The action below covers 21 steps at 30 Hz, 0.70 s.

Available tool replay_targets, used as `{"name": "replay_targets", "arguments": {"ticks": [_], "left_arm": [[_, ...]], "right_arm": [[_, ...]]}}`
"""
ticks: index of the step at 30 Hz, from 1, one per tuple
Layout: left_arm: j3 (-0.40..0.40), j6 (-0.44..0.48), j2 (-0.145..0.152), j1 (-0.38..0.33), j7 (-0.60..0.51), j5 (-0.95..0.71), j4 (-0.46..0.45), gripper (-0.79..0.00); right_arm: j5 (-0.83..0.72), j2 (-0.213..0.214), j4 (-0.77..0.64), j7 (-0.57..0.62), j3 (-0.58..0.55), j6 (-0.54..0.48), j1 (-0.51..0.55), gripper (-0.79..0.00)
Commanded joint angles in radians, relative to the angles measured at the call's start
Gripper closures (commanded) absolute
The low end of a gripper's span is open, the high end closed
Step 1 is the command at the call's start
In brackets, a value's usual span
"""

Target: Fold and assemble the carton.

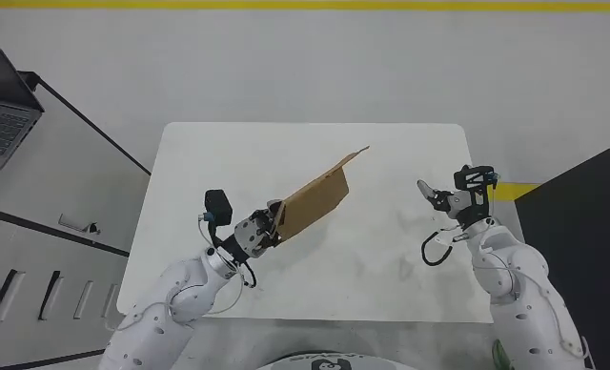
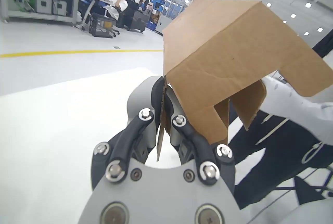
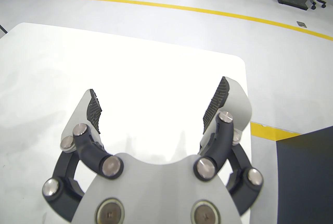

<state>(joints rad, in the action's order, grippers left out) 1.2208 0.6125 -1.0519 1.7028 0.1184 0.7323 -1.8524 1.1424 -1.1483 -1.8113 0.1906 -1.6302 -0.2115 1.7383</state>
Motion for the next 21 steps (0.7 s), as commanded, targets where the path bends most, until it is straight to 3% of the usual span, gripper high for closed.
{"name": "replay_targets", "arguments": {"ticks": [1,10,16,21], "left_arm": [[0.006,0.007,0.001,-0.001,-0.054,-0.112,-0.018,0.000],[0.003,0.018,0.001,-0.003,-0.061,-0.129,-0.030,0.000],[-0.063,0.139,-0.001,-0.001,-0.152,-0.507,-0.040,0.000],[-0.082,0.107,0.004,-0.020,-0.275,-0.709,-0.048,0.000]], "right_arm": [[0.000,0.000,0.000,0.000,0.000,0.000,0.000,-0.785],[0.000,0.000,0.000,0.000,0.000,0.000,0.000,-0.785],[0.000,0.000,0.000,0.000,0.000,0.000,0.000,-0.785],[0.000,0.000,0.000,0.000,0.000,0.000,0.000,-0.785]]}}
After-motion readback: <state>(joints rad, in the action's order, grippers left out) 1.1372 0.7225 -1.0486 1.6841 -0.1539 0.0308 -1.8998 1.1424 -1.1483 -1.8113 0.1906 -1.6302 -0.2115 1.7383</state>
